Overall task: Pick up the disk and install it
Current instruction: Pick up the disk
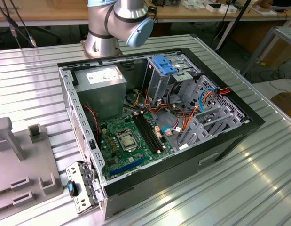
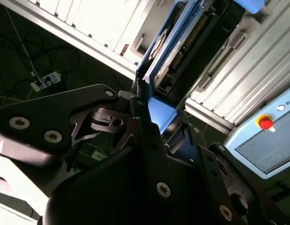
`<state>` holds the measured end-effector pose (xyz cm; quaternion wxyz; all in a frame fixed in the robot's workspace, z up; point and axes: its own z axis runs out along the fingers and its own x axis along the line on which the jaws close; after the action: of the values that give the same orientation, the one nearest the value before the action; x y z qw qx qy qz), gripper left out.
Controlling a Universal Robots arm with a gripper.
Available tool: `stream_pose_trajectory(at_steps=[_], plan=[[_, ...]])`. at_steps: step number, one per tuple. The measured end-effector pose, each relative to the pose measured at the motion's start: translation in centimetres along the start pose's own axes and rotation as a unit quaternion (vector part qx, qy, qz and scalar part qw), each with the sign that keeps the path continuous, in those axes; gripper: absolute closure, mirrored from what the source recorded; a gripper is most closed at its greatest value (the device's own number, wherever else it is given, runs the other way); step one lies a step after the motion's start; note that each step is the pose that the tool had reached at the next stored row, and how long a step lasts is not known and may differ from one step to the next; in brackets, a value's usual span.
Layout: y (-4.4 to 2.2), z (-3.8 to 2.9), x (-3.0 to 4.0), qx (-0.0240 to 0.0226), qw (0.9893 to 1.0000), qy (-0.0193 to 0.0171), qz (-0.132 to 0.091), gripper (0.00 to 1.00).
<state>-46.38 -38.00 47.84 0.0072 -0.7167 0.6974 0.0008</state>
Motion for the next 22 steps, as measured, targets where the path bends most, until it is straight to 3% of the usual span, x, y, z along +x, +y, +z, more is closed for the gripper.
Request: stream_pose_trajectory(at_steps=[6, 11, 13, 17, 22], plan=[[-0.01, -1.43, -0.02, -0.0001, 1.0, 0.0, 0.0, 0.63], [-0.02, -1.94, -0.02, 0.0001, 1.0, 0.0, 0.006, 0.63], [-0.03, -2.94, -0.03, 0.0001, 1.0, 0.0001, 0.007, 0.63], [-0.04, -4.2, -0.05, 0.0, 1.0, 0.0001, 0.008, 0.63], [-0.04, -4.27, -0.05, 0.0002, 1.0, 0.0004, 0.008, 0.63]])
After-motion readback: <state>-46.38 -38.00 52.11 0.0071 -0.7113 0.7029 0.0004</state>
